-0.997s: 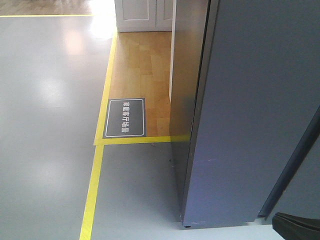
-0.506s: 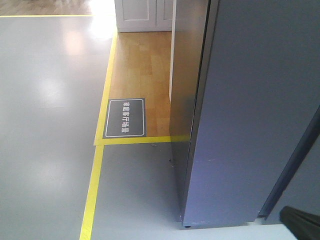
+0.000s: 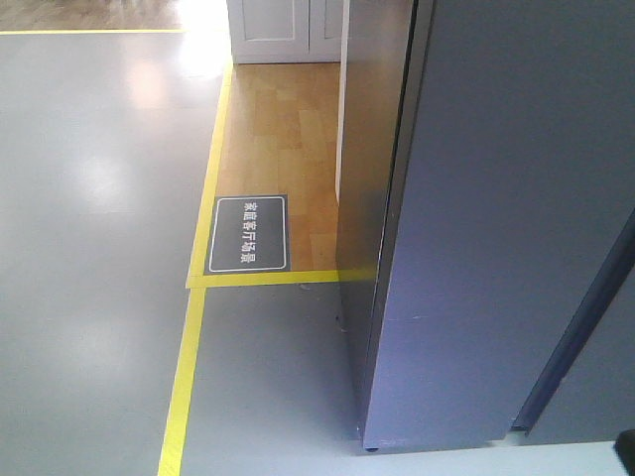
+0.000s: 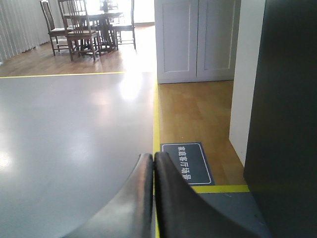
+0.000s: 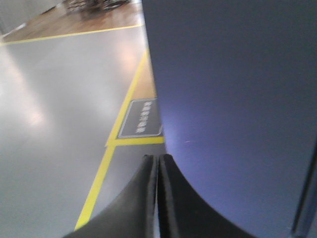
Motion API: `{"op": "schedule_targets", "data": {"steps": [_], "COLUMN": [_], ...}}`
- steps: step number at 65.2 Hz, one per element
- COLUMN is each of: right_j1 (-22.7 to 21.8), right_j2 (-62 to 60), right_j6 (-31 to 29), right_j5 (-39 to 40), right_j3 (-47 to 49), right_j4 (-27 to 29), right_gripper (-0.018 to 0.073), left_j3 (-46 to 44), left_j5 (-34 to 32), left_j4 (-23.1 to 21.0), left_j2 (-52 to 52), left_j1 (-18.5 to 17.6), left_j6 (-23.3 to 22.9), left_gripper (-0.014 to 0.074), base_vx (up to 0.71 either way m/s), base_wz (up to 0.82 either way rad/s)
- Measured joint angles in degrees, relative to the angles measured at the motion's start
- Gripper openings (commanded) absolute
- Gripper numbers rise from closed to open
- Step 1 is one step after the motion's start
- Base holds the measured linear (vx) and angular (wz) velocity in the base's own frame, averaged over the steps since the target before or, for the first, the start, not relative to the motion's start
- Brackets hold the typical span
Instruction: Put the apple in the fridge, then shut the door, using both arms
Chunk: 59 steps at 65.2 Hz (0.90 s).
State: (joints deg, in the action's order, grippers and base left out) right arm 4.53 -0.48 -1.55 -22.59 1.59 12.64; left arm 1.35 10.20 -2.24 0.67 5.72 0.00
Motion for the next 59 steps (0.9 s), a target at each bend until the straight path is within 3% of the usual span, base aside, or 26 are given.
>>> {"op": "schedule_targets", "data": {"steps": [8,17,38,59], "right_j1": [0.00,0.00,0.00,0.00], "right_j2": [-0.18,-0.18,-0.18,-0.18], "right_j6": [8.50,11.83,12.18,8.80], "right_j5": [8.02,14.73,18.34,21.79], "right_j3": [-2.70,-3.08,-3.26,-3.26], "right_j4": [-7.72,-12.02,-14.29,-14.75], "right_gripper": [-0.0003,-0.0003,-0.0003,-0.0003], "left_j3": [0.00,0.00,0.00,0.00], "left_j5": [0.00,0.05,0.09,0.09], "left_j4": [0.00,-0.05,-0.09,-0.09], "left_j2": [0.00,0.00,0.00,0.00], "left_j1": [0.00,0.00,0.00,0.00], "left_j6": [0.00,0.00,0.00,0.00], "left_gripper": [-0.0006,-0.0006,-0.0006,-0.0006], "base_vx": [0.00,0.00,0.00,0.00], "base_wz": [0.00,0.00,0.00,0.00]}}
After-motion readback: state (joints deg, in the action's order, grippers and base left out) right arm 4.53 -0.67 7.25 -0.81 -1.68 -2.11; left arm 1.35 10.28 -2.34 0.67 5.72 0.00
